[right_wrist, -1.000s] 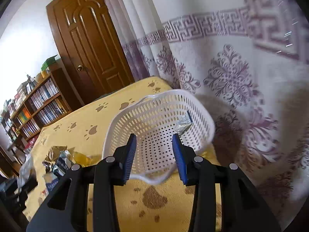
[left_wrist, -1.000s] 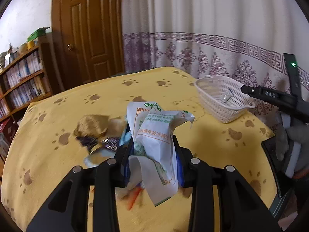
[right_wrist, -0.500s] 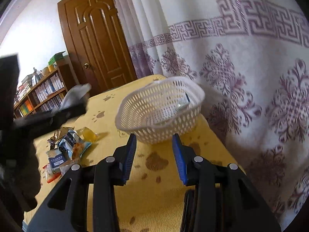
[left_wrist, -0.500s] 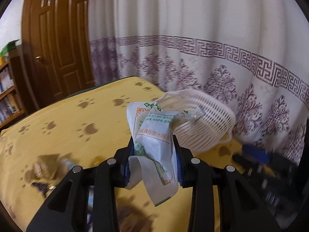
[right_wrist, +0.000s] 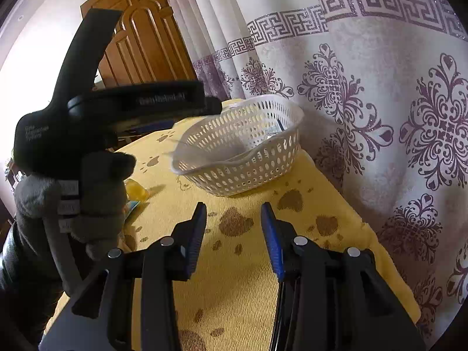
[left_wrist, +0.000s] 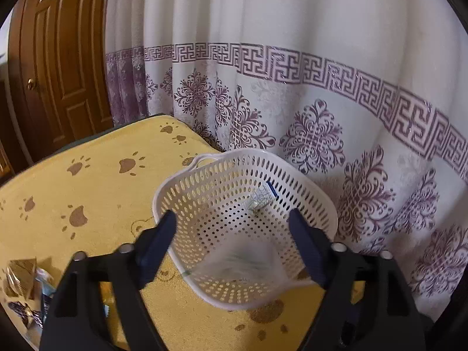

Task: Organize snacks
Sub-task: 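Lower the white plastic bag into the basket and open the left gripper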

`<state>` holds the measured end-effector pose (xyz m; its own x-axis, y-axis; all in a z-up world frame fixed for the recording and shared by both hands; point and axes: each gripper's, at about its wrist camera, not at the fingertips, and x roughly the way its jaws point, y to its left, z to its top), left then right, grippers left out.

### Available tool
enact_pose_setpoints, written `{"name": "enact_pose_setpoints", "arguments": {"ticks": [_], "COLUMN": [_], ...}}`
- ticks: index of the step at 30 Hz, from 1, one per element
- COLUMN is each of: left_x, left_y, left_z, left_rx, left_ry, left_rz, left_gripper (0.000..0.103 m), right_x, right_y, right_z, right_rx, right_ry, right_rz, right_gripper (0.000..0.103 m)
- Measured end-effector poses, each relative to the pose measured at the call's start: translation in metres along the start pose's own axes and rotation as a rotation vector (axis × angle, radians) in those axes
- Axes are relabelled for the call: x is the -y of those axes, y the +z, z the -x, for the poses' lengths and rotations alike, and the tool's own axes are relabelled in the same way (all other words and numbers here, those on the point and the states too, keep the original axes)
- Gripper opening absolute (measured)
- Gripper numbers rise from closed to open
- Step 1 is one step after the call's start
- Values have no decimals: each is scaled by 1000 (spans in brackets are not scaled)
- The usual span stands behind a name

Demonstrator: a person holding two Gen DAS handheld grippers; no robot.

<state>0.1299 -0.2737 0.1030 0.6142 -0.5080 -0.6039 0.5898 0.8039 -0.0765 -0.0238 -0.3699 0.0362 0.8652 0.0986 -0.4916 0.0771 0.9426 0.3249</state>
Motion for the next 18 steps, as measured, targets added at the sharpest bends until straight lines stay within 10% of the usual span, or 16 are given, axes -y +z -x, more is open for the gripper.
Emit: {"name": "enact_pose_setpoints", "arguments": {"ticks": [18], "left_x": [-33], "left_y": [-18], "left_z": [40], "left_rx": [17], "left_ry": [110], "left_rz": [44], "left_gripper": [83], "right_x": [-17], "right_y": [-6], "right_z": [-5], "right_rx": [-50], "right_ry": [20], "right_rz": [6], "right_gripper": [47]}}
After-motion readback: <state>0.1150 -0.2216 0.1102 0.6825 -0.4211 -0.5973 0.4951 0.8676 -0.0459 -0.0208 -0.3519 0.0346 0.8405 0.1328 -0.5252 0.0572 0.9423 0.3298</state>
